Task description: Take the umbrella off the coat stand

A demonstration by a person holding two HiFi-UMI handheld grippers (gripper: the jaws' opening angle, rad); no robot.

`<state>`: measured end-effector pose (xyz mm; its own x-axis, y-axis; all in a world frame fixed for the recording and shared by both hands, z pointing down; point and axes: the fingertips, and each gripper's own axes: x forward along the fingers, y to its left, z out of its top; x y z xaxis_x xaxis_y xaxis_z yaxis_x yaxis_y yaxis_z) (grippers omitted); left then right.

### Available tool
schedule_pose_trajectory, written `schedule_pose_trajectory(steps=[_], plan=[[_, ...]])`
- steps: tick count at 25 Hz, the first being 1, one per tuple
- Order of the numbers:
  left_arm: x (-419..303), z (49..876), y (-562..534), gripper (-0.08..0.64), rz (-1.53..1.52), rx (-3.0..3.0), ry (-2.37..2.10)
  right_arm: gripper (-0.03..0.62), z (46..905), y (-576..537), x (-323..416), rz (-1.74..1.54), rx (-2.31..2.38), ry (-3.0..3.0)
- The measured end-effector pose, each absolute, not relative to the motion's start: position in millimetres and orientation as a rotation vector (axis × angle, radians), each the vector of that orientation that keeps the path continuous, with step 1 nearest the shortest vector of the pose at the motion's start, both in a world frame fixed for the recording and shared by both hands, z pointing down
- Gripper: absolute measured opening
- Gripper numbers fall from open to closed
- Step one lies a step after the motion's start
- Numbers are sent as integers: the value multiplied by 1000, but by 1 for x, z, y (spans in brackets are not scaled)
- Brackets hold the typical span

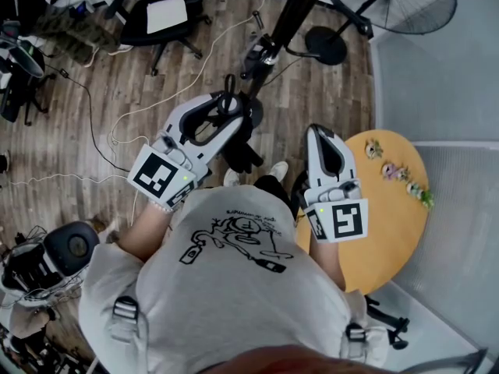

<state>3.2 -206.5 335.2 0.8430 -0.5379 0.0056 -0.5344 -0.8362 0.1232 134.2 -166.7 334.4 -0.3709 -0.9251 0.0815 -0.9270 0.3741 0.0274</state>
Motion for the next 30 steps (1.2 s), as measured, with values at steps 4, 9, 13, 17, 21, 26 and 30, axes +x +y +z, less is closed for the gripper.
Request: schedule_pose_trajectory(steps=[4, 9, 13, 17, 21, 26, 30], plan=[[-3, 335, -203, 179, -38, 2895, -859, 15, 335, -170, 131, 37, 1706, -2531], [-4, 334, -193, 180, -24, 2902, -898, 14, 333, -168, 133, 28, 1699, -2533], [-12, 335, -192, 179, -10, 2912, -900, 15, 335, -172, 128, 34, 1696, -2526], [-18, 340, -191, 179, -5, 2894, -895, 15, 333, -175, 122, 28, 1692, -2523], [-18, 342, -187, 179, -4, 2891, -908, 14, 331, -174, 123, 24, 1687, -2528], [-18, 340, -189, 179, 4, 2904, -923, 14, 330, -174, 123, 17, 1686, -2527], [-21, 342, -191, 179, -2, 2902, -921, 14, 331, -177, 121, 14, 1684, -2523]])
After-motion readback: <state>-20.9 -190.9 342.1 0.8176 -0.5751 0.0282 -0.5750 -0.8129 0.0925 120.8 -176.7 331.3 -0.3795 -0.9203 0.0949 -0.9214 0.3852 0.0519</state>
